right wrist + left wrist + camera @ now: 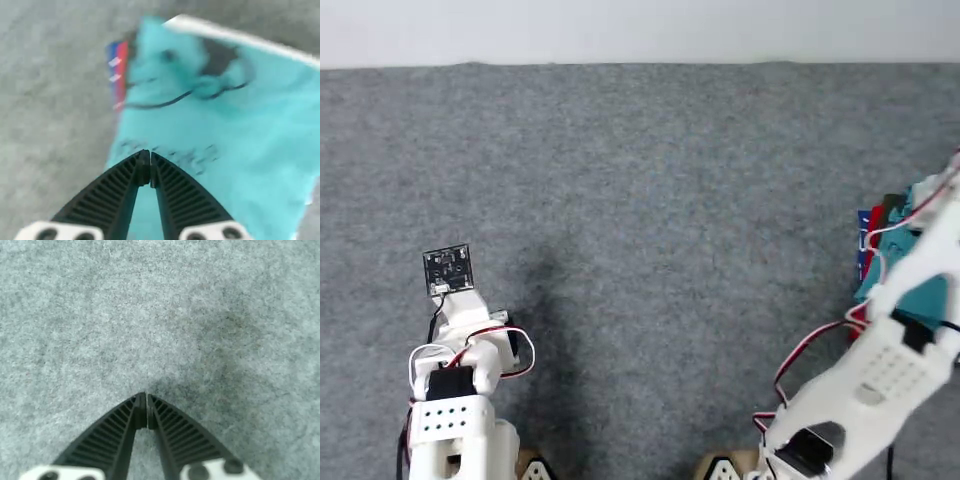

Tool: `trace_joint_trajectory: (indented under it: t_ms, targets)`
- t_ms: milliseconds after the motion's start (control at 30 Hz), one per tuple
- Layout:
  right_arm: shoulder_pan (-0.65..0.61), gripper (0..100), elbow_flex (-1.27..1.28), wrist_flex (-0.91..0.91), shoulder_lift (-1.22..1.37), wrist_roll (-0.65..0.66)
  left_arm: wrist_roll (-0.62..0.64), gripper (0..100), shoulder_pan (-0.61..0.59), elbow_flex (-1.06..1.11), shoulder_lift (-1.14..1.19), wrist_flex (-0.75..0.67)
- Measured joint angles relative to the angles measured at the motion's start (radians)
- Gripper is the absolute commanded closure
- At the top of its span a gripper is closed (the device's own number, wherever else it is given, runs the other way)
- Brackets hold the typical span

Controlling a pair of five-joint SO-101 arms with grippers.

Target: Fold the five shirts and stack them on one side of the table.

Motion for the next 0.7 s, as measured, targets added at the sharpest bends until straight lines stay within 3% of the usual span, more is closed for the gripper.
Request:
trace_joint_trajectory:
  t_ms: [200, 467, 700]
  targets:
    - [-0.121, 99.0, 0.318, 0.000, -0.242, 0.000, 0.000, 98, 0.000, 0.000, 0.000, 0.000]
    - [-0.233, 99.0, 0.559, 0.000, -0.532, 0.000, 0.000, 98, 0.000, 0.000, 0.000, 0.000]
    - [-0.241, 99.0, 0.710, 0.000, -0.781, 0.000, 0.000, 98, 0.000, 0.000, 0.000, 0.000]
